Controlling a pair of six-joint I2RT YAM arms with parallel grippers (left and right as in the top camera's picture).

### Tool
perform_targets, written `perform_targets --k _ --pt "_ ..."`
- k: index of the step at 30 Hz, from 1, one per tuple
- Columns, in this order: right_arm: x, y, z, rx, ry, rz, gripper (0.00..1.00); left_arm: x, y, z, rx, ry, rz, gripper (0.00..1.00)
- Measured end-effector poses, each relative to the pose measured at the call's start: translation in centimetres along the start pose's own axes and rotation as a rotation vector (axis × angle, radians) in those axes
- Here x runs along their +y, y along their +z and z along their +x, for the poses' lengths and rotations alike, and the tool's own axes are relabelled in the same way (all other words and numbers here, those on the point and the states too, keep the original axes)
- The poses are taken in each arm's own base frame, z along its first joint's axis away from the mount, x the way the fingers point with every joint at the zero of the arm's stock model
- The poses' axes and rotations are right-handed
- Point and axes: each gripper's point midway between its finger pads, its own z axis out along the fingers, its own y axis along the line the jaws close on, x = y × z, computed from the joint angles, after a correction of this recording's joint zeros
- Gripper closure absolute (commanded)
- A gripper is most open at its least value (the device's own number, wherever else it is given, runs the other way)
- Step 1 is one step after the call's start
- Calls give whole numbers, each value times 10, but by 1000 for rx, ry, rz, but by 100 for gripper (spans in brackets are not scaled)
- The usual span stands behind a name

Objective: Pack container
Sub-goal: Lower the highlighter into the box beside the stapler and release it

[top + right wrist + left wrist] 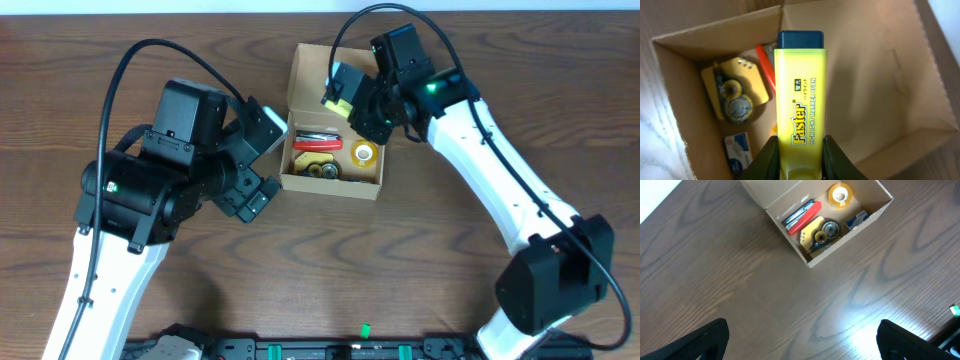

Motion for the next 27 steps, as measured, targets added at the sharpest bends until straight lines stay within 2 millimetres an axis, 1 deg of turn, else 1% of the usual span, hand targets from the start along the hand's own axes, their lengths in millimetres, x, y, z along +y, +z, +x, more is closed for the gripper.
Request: perform_targets --k 6,10,13,16,18,23,27 --pt "13 20 2 11 -82 -68 99 0 0 0 0 0 0 5" --pt "30 45 7 40 -163 -132 99 0 0 0 0 0 0 5" --pt "36 63 15 67 -208 -169 99 0 0 0 0 0 0 5" --pt "38 76 23 92 -234 -184 99 0 0 0 0 0 0 5" --pt "35 80 25 98 -248 -175 99 0 0 0 0 0 0 5" --pt "25 87 18 74 -277 -130 99 0 0 0 0 0 0 5" --pt "22 93 17 68 -302 -121 99 0 0 0 0 0 0 5"
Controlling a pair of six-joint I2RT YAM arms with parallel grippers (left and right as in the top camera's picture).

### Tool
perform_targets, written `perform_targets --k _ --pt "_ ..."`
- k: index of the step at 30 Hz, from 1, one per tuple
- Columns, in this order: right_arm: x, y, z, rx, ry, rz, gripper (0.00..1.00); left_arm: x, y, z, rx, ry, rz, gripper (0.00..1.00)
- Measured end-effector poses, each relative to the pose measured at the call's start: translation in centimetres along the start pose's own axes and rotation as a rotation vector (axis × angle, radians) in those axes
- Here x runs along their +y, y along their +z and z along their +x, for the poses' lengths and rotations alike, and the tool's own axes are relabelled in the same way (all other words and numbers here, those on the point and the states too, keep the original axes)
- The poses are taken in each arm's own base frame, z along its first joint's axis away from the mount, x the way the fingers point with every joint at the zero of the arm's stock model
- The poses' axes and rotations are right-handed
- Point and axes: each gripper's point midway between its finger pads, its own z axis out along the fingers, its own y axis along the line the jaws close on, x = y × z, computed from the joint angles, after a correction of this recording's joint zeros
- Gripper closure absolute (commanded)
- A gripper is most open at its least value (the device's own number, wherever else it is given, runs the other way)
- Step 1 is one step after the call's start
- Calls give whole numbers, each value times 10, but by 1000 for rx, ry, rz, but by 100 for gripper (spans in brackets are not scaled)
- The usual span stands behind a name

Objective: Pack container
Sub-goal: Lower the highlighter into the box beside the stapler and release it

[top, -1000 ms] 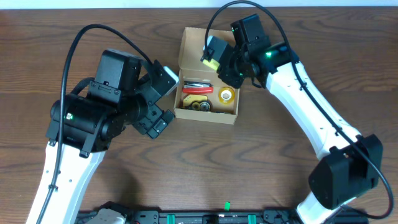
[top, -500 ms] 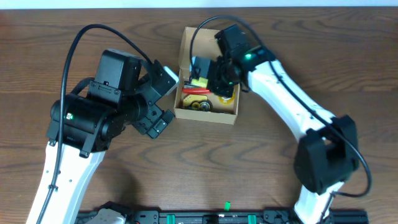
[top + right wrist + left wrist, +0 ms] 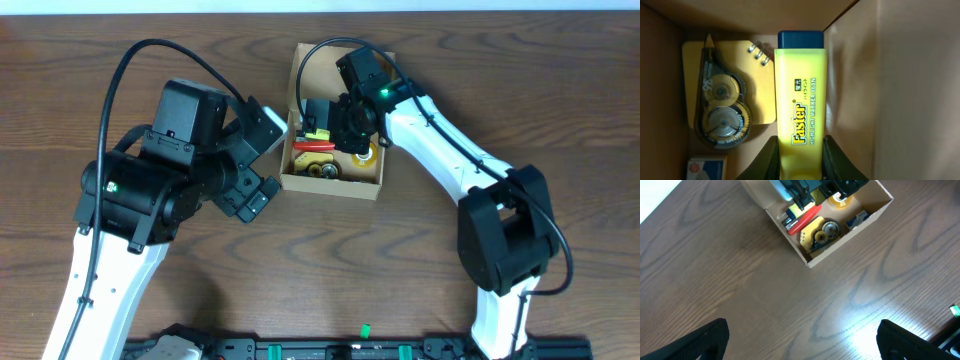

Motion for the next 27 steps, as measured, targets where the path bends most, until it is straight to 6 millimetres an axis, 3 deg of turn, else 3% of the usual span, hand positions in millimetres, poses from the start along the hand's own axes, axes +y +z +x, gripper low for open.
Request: perform_targets --k 20,27 --pt "-1 27 7 11 -37 -15 93 0 0 0 0 0 0 5" --pt "-6 27 4 -2 -43 6 70 0 0 0 0 0 0 5"
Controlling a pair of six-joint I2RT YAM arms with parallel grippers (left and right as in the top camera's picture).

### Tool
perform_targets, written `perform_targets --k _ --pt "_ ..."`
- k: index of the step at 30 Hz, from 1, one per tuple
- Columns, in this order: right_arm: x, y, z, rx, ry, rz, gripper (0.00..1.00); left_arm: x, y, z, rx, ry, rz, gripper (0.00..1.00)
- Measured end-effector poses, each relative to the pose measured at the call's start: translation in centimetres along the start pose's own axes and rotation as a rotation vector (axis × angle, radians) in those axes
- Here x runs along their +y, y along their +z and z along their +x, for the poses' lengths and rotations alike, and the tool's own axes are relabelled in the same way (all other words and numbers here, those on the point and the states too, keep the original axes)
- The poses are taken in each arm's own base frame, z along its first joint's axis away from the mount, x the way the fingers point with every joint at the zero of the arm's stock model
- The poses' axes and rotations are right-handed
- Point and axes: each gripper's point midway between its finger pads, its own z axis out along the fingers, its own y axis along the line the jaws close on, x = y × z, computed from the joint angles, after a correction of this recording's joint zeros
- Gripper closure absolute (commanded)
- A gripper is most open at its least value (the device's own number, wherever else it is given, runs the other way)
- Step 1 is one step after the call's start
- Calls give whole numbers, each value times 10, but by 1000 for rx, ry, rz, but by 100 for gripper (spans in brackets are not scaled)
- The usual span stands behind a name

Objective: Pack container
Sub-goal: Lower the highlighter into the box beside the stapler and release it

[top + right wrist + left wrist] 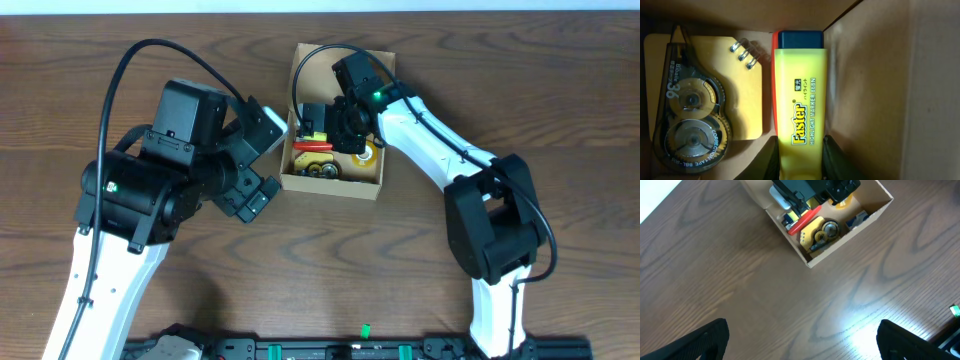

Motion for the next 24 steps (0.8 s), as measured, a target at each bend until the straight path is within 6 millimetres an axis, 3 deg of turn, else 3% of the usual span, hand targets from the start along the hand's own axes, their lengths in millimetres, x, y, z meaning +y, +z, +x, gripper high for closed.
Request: perform_targets --k 6,11,17,23,24 --pt "0 0 0 -1 -8 1 61 0 0 0 0 0 0 5" --pt "0 0 0 -1 -8 1 63 0 0 0 0 0 0 5" --pt "-1 0 -1 -2 6 4 71 0 0 0 0 0 0 5" --pt "-6 -7 -5 -11 85 22 99 0 0 0 0 0 0 5" --pt "-11 -13 -10 -23 92 38 99 0 0 0 1 0 0 5"
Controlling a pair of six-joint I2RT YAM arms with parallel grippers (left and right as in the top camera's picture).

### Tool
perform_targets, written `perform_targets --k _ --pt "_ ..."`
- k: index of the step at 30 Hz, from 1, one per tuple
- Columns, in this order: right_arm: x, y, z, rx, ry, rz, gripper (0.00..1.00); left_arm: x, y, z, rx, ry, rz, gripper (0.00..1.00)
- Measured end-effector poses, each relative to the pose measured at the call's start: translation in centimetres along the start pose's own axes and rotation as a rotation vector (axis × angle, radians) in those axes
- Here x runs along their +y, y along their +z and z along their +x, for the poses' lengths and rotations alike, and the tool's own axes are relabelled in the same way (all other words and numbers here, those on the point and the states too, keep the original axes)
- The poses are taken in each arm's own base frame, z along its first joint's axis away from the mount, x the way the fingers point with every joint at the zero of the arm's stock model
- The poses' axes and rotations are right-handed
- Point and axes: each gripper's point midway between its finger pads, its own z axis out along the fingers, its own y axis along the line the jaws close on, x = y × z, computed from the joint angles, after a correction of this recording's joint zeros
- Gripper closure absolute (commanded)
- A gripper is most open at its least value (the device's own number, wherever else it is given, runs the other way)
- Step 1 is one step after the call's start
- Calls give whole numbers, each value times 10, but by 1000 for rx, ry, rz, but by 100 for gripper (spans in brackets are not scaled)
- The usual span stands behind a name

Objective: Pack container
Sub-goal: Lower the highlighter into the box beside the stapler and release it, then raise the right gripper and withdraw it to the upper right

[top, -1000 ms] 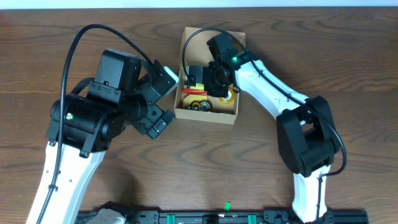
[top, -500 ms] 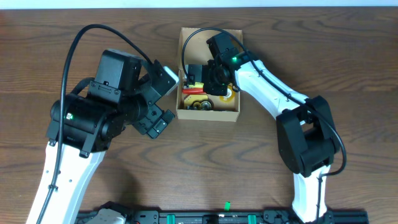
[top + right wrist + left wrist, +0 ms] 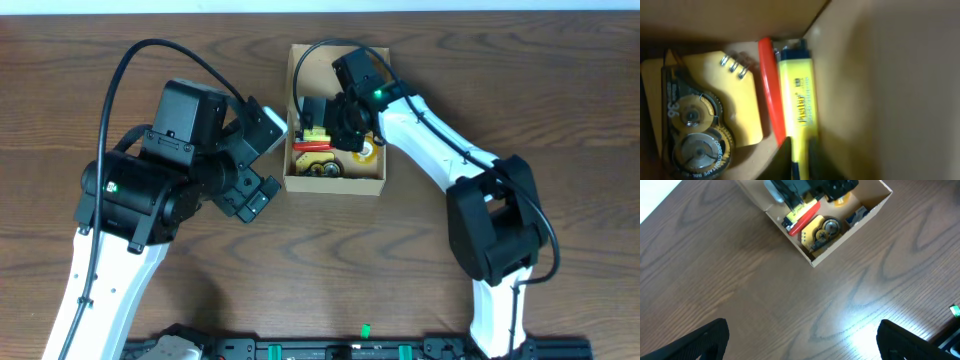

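Note:
The open cardboard box sits at the table's far middle. Inside it lie a yellow correction-tape dispenser, a red utensil, a yellow tape roll and a small blue-and-white packet. My right gripper reaches down into the box's left part, shut on the tail of the yellow highlighter. The highlighter lies along the red utensil, blue cap against the far wall. My left gripper hangs open above bare table, left of and nearer than the box.
The box's raised back flap stands behind the right gripper. Brown wooden table stretches on all sides of the box. A black rail runs along the table's near edge.
The highlighter has gone from level above the red utensil to lying low beside it, its cap at the far wall. The right fingers now hold only its tail. The box shifted slightly.
My right gripper first held the highlighter above the box's open top. Then it was down inside, over the correction tape, and afterwards lower beside the red utensil. Now the highlighter lies in the box's left part, still gripped. The left arm stayed still and open throughout.

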Motion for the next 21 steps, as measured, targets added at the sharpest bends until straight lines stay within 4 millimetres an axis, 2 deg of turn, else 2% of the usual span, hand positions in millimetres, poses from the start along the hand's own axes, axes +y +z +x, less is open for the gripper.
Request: perform_targets --k 2,6,7,10,12,13,17,21 --pt "-11 -19 -15 -37 8 44 99 0 0 0 0 0 0 5" --pt "-29 -82 -46 -130 2 155 99 0 0 0 -1 0 0 5" --pt "-31 -104 -51 -152 6 180 99 0 0 0 -1 0 0 5" --pt "-35 -139 -45 -151 68 220 99 0 0 0 -1 0 0 5" --pt "-41 -157 -23 -106 162 245 99 0 0 0 -1 0 0 5" --pt "-45 -163 -6 -70 227 257 99 0 0 0 -1 0 0 5" --pt "-63 -180 55 35 427 297 99 0 0 0 -1 0 0 5" --pt "-88 -199 106 62 585 366 99 0 0 0 -1 0 0 5"
